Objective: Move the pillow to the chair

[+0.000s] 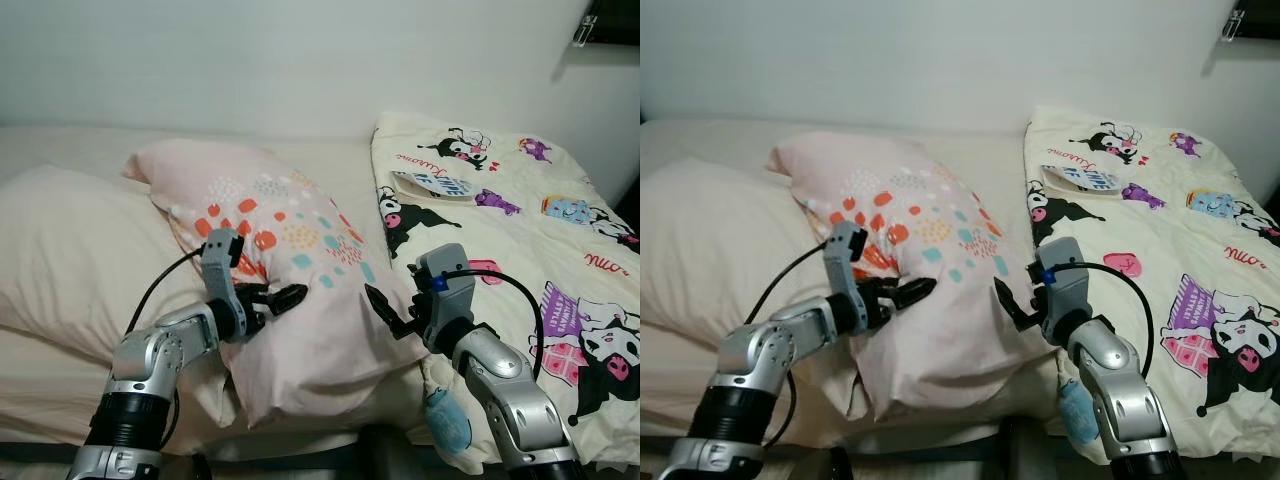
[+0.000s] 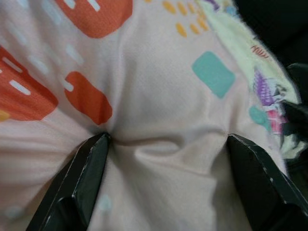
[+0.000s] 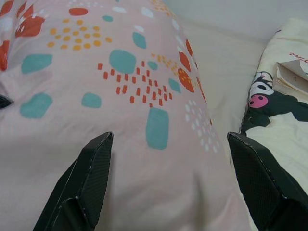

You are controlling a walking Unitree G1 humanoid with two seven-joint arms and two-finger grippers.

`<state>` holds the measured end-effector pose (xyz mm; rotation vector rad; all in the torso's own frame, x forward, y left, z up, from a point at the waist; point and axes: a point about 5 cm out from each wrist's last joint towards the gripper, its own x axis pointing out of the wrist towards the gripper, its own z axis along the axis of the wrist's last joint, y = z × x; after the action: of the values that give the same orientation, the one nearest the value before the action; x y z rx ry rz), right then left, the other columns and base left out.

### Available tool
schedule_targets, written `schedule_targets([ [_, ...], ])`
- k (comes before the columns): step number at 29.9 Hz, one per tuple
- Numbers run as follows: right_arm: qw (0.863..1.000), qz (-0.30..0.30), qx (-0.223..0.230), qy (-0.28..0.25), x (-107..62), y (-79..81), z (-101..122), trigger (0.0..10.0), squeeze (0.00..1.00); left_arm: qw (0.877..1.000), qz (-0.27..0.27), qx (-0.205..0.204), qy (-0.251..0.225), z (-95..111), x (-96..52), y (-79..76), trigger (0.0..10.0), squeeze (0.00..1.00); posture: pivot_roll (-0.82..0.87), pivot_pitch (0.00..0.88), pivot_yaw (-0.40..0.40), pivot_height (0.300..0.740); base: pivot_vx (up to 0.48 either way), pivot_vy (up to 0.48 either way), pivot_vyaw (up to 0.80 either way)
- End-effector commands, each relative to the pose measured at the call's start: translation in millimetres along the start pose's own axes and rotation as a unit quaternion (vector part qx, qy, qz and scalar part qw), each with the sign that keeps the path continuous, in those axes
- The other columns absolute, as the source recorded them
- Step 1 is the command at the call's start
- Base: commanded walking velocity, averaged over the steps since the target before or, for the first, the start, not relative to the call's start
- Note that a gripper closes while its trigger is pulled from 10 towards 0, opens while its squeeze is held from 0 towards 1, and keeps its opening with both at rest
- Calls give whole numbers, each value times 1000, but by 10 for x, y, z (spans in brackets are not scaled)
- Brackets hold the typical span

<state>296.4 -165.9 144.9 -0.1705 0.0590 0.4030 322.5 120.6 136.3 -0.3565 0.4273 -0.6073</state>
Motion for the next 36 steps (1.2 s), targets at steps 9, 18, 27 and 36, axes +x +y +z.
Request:
schedule_targets([
  [9, 1000, 0, -7, -9, 21, -3, 55, 10000, 0, 996, 71, -20, 55, -171, 106, -113, 0, 0, -110, 0, -59, 511, 0, 0, 0],
  [18, 1000, 0, -6, -11, 29, 0, 64, 10000, 0, 995, 73, -33, 54, -156, 103, -140, 0, 0, -107, 0, -60, 511, 0, 0, 0],
  [27, 999, 8, 19, -29, 68, 20, 155, 10000, 0, 996, 17, -62, -58, 99, 146, -391, 0, 0, -110, 0, -65, 511, 0, 0, 0],
  [36, 996, 28, 64, -52, 152, 111, 271, 10000, 0, 959, -84, -62, -264, 731, -111, -680, 0, 0, -104, 0, -68, 511, 0, 0, 0],
])
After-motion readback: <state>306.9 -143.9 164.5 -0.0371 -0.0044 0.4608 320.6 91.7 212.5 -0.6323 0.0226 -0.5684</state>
